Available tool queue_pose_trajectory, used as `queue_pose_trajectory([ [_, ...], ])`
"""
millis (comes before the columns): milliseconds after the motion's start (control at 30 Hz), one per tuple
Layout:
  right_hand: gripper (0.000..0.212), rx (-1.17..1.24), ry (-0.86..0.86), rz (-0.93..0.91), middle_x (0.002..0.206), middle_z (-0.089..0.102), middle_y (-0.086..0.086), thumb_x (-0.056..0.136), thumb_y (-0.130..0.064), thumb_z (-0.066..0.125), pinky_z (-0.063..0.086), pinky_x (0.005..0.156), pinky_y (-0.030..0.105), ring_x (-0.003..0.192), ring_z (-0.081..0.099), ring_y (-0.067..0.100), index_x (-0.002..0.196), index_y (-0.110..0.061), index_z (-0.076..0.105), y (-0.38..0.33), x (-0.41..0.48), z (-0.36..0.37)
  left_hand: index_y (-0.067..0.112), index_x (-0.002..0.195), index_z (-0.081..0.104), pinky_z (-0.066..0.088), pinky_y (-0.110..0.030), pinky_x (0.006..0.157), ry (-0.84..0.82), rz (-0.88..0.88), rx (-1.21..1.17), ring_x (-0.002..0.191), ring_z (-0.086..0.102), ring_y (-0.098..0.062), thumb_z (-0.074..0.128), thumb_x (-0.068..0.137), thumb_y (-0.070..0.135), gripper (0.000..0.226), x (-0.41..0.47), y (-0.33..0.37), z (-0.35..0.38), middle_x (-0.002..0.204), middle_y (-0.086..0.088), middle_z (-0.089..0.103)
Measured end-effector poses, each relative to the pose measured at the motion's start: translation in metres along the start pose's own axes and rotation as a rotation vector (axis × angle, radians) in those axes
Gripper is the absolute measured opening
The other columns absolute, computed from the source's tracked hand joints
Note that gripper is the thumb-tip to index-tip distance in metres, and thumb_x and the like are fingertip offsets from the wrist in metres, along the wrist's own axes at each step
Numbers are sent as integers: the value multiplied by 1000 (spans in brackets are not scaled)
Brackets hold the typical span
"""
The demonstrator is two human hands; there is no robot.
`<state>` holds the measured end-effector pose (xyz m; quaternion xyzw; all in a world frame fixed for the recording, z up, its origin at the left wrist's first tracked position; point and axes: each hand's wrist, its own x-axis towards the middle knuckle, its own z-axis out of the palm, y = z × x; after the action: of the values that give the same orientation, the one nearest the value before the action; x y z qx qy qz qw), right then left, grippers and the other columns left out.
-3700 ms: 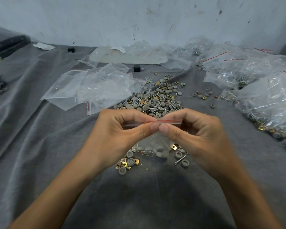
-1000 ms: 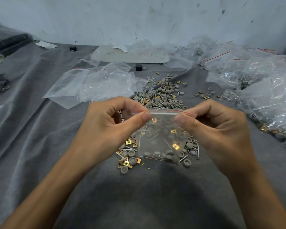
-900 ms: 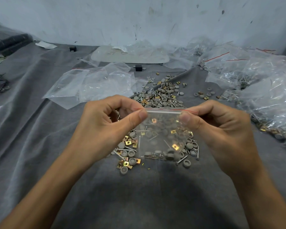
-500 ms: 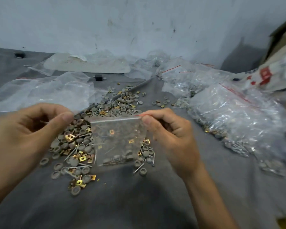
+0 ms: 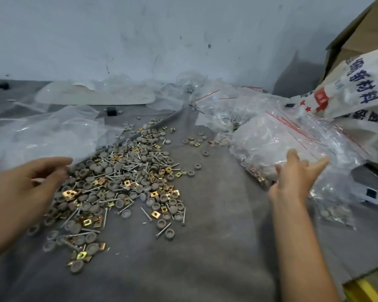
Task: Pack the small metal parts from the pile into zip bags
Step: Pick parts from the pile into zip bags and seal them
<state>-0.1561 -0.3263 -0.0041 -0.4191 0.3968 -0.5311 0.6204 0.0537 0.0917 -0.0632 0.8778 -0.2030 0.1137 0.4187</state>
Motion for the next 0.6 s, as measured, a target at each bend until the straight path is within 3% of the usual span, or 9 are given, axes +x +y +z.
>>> queue_pose_trajectory([
  [67,84,-46,-94,3,161,33,7,100,-11,58,43,113,36,142,46,20,163,-30,6,5,-3,4,42,138,54,53,-48,93,8,-7,214,115,62,-18,57,96,51,43,8,19,0,132,8,64],
  [133,72,-118,-236,0,147,49,5,99,-11,61,52,93,24,126,59,14,160,-26,27,11,-17,14,26,150,45,38,-49,110,-117,-62,387,136,47,-30,56,100,39,53,15,25,-5,151,-8,50],
  [200,57,-232,-394,-38,139,57,3,99,-10,63,52,75,16,108,64,7,152,-21,45,18,-33,24,24,152,43,34,-44,113,-253,-212,448,141,43,-31,54,101,42,56,20,30,-8,153,-9,47],
  [267,47,-332,-553,-93,131,62,2,99,-8,62,50,76,18,101,62,2,145,-17,55,25,-46,32,25,142,56,42,-43,107,-290,-223,453,131,53,-31,56,100,41,45,21,25,-8,143,-8,58],
  [367,37,-398,-725,-141,121,67,2,99,-5,62,52,83,26,97,62,0,134,-17,63,29,-62,40,23,114,74,50,-40,88,-116,-88,425,110,65,-27,58,100,35,23,23,21,-9,117,-1,74],
  [500,27,-419,-839,-183,112,73,-4,98,-8,64,52,88,31,101,67,10,118,-24,70,34,-75,40,23,98,76,43,-33,78,62,-12,339,94,64,-13,61,98,32,17,25,22,-9,102,5,75],
  [600,23,-442,-918,-208,106,75,-7,97,-10,66,51,80,20,99,70,8,110,-28,72,39,-82,40,30,90,67,48,-35,79,124,-4,206,87,63,-6,60,98,33,12,26,27,-12,95,14,71],
])
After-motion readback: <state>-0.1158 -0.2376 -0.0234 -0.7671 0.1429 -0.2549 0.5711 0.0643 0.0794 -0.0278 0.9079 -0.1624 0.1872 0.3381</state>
